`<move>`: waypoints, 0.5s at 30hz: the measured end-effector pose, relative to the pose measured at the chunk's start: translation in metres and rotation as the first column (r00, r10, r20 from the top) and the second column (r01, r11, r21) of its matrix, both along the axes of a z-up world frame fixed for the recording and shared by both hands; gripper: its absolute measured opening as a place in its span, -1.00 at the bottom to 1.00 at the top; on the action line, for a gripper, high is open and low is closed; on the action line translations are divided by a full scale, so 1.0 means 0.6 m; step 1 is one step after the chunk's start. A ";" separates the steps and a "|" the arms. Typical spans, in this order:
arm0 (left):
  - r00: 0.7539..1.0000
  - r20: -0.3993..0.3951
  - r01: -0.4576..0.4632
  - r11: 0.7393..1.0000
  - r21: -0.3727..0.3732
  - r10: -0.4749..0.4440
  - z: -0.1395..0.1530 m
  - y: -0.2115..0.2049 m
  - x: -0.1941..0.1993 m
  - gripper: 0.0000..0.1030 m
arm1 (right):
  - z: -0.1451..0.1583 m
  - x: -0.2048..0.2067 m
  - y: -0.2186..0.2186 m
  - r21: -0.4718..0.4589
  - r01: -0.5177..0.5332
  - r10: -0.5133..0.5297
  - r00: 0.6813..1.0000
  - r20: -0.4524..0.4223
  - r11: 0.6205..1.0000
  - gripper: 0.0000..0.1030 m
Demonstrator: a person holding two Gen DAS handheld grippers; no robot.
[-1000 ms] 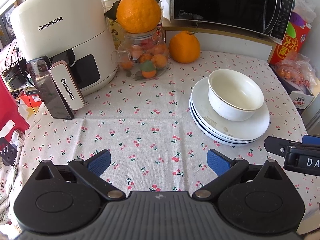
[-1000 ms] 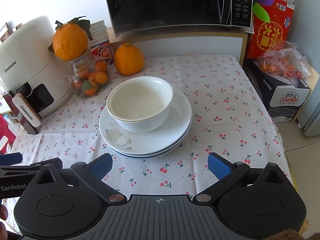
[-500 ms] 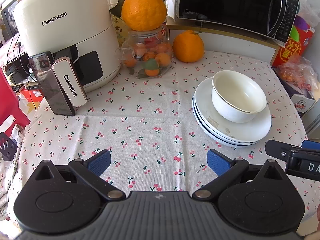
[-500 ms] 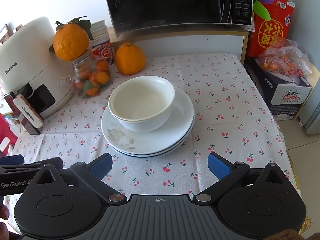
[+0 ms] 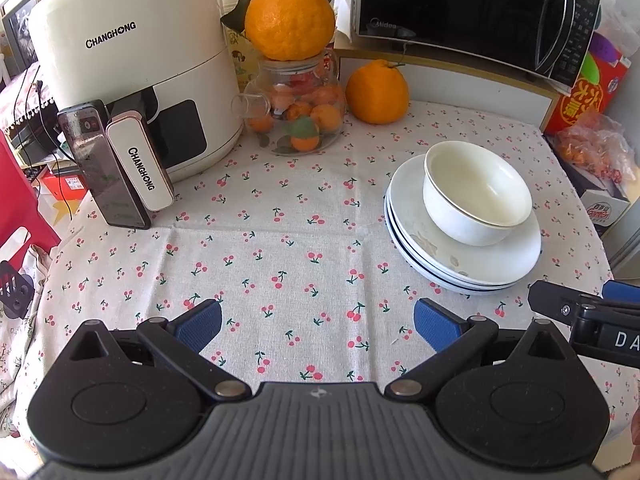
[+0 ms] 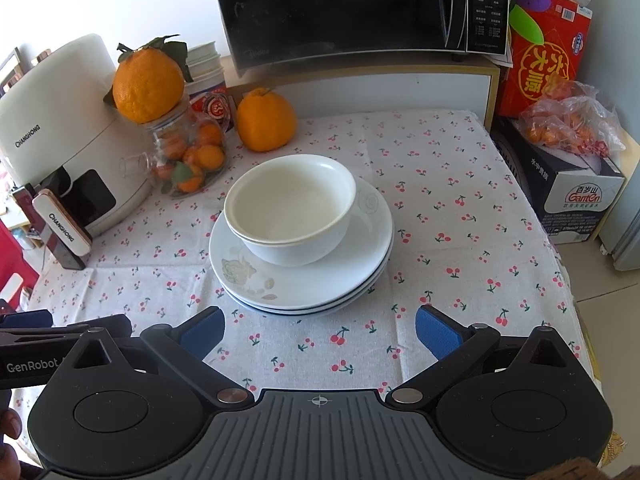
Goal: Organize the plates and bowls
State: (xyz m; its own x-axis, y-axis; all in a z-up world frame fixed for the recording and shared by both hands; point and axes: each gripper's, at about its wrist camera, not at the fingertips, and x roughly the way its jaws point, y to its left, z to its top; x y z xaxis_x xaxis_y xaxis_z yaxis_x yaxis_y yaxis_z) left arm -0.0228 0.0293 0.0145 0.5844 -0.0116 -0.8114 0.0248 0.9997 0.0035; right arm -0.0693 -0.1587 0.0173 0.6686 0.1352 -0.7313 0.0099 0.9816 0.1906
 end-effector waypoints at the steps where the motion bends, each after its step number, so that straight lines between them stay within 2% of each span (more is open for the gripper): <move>1: 1.000 0.000 0.000 1.000 0.000 0.000 0.000 0.000 0.000 0.99 | 0.000 0.000 0.000 -0.001 0.001 -0.001 1.000 -0.001 1.000 0.99; 15: 1.000 -0.003 -0.011 1.000 -0.007 0.011 0.000 0.003 0.002 0.99 | 0.003 -0.002 -0.002 0.008 0.003 -0.003 1.000 0.002 1.000 0.99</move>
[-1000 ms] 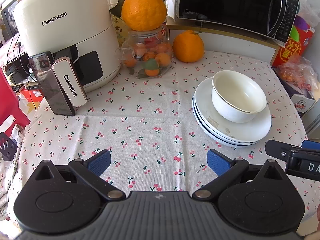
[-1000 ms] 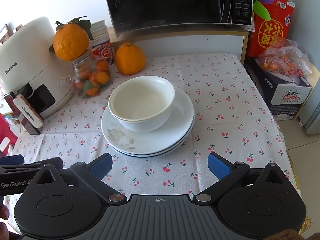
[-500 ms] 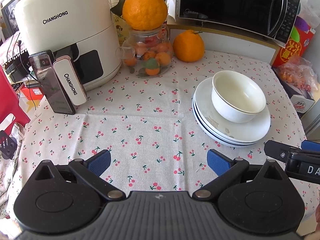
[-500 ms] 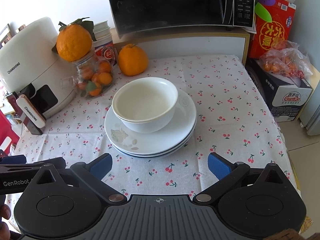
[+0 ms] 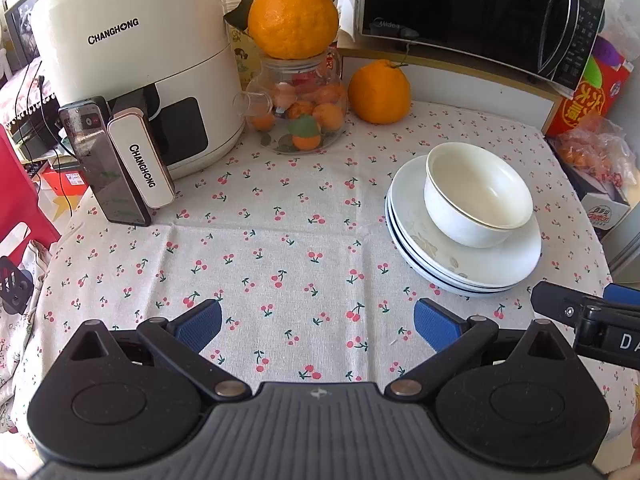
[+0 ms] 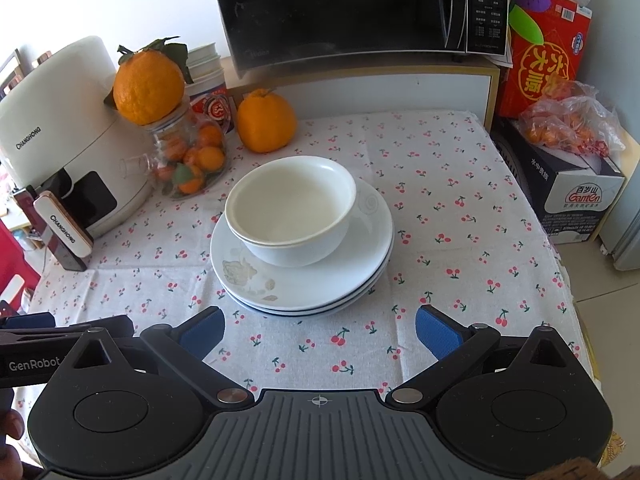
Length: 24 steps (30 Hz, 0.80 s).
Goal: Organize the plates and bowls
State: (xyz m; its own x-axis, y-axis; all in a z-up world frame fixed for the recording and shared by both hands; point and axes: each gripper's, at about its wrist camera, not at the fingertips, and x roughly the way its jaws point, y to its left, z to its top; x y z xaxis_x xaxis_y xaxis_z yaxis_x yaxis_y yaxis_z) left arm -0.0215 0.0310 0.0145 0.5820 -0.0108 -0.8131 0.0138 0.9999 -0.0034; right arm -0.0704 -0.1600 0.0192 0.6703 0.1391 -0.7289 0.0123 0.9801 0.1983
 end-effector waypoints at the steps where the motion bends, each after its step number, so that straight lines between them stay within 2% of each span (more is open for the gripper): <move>1: 1.000 0.001 -0.002 1.000 0.001 0.002 0.000 0.000 0.001 0.99 | 0.001 -0.001 -0.001 0.002 0.002 -0.002 1.000 0.002 1.000 0.99; 24: 1.000 -0.014 0.010 1.000 -0.016 -0.011 -0.002 -0.004 0.010 0.99 | -0.003 0.005 0.002 -0.004 -0.008 0.008 1.000 -0.005 1.000 0.99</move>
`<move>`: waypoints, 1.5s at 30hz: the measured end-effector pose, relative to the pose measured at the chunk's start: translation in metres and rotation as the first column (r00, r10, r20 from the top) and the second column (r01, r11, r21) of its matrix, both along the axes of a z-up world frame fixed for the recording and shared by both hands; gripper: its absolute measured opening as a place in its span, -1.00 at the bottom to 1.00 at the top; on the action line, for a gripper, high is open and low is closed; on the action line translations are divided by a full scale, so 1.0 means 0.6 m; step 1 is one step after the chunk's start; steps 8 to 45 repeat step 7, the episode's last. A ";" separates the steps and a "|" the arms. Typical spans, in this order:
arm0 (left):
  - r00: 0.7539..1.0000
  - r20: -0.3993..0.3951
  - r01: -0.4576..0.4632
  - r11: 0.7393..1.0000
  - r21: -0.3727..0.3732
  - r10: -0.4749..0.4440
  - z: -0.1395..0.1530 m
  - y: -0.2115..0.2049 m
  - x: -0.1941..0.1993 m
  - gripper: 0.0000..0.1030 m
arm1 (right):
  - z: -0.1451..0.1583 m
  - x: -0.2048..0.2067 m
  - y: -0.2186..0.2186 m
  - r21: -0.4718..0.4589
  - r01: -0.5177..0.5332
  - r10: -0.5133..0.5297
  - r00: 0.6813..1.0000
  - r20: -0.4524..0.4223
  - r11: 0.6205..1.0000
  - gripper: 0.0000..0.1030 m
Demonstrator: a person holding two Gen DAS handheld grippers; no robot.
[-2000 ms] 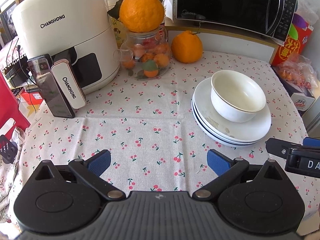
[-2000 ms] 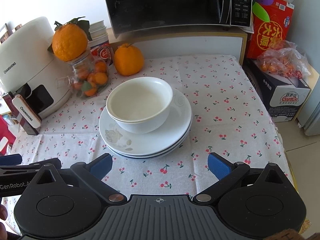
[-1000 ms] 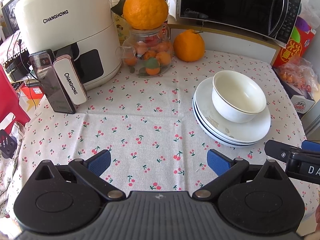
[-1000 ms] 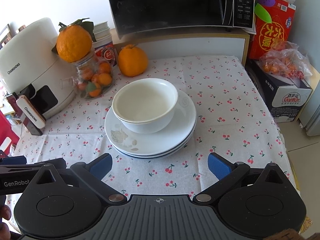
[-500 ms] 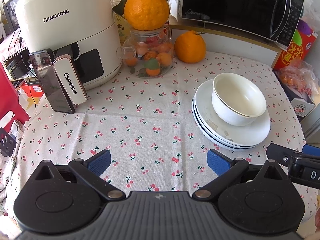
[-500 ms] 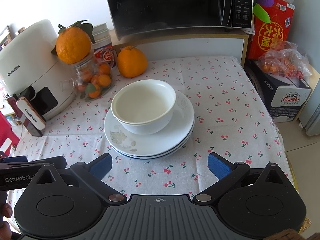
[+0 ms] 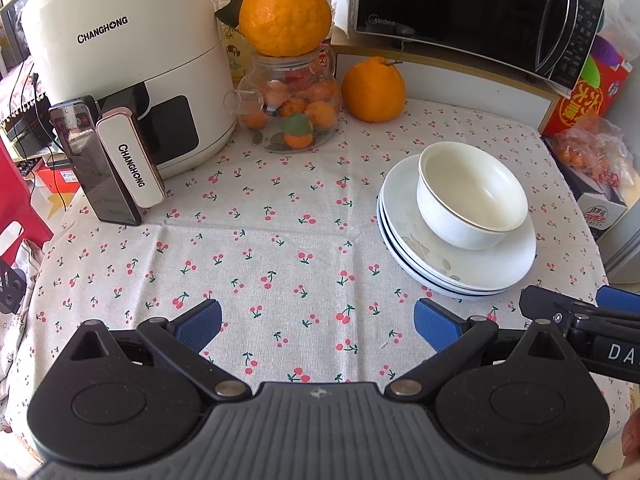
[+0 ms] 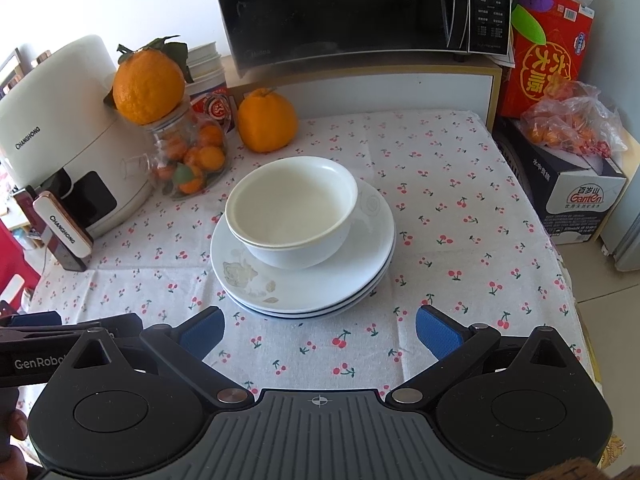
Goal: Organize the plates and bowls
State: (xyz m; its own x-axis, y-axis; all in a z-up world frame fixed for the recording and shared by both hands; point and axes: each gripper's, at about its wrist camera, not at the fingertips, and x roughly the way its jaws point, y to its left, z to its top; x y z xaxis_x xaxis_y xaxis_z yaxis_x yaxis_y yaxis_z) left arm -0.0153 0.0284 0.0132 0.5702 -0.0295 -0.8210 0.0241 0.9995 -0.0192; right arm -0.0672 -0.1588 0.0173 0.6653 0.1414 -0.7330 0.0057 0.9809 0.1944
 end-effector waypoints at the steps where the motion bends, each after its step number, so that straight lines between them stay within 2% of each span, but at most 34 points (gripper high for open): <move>1: 1.000 0.000 0.000 1.000 0.000 0.000 0.000 0.000 0.000 0.99 | -0.001 0.000 0.001 -0.001 -0.001 0.001 1.000 -0.001 1.000 0.99; 45: 1.000 0.006 0.006 1.000 0.011 -0.006 0.000 -0.001 -0.001 0.99 | -0.002 0.000 0.002 -0.005 -0.003 0.003 1.000 -0.001 1.000 0.99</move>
